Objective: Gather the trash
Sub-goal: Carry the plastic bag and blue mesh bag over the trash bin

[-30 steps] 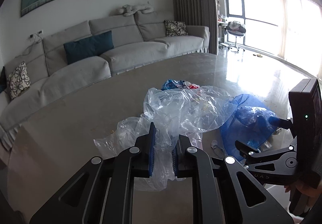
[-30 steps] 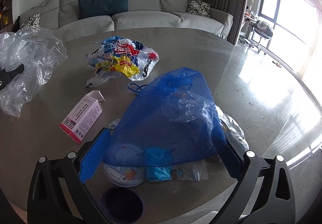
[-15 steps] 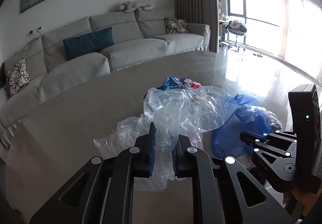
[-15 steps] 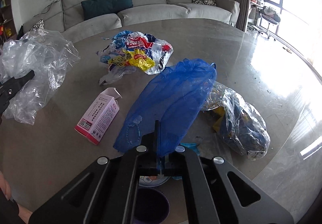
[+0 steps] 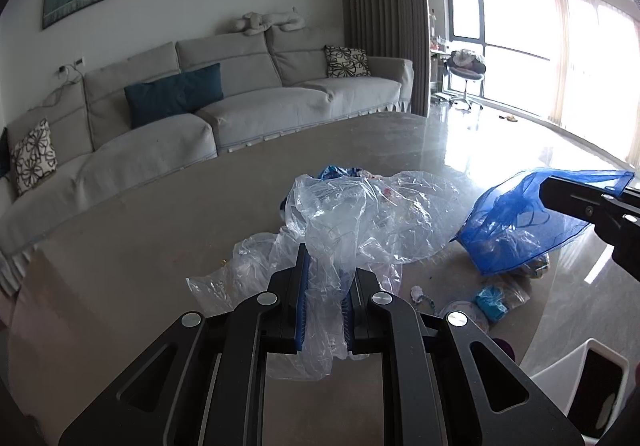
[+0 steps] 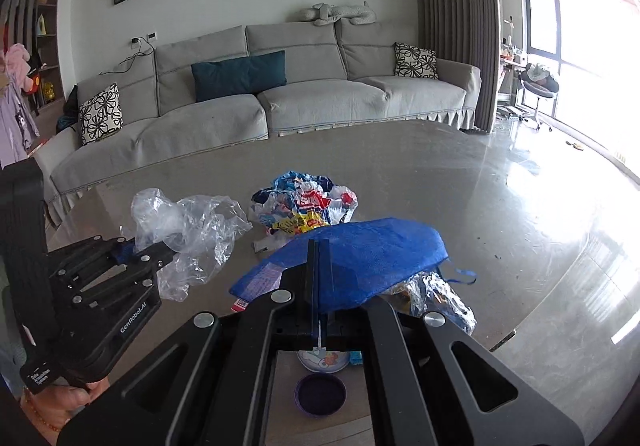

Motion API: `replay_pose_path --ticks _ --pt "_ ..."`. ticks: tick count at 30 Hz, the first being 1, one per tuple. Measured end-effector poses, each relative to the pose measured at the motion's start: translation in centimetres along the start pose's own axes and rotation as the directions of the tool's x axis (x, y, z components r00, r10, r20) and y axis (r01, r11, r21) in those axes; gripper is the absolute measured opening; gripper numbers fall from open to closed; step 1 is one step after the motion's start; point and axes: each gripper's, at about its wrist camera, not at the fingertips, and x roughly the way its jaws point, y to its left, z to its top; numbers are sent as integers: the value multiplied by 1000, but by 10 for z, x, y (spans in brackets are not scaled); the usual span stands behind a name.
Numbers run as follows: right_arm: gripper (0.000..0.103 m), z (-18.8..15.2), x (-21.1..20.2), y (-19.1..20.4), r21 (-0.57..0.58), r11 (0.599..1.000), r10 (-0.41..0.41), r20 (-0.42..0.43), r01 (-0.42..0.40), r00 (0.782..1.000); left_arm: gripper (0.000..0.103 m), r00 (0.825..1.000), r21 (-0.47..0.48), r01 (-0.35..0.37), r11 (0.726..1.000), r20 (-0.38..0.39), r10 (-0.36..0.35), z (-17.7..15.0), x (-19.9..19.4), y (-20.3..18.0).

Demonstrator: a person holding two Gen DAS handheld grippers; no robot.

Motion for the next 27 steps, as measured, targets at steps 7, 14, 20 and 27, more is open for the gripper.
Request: replay_pose_path --ticks 7,14,20,27 --pt "0 27 -48 -3 -58 996 -58 99 64 993 14 1000 14 16 1000 24 -16 -4 -12 -4" --pt "0 41 -98 -11 -87 985 -136 166 152 977 14 997 35 64 997 47 -66 2 -26 -19" --pt "0 26 -134 -14 -87 973 -194 204 215 959 14 988 86 131 988 67 -137 2 -45 -49" --pt "1 -9 -175 -28 -61 952 -283 209 301 936 13 956 136 273 952 75 -285 5 -81 -100"
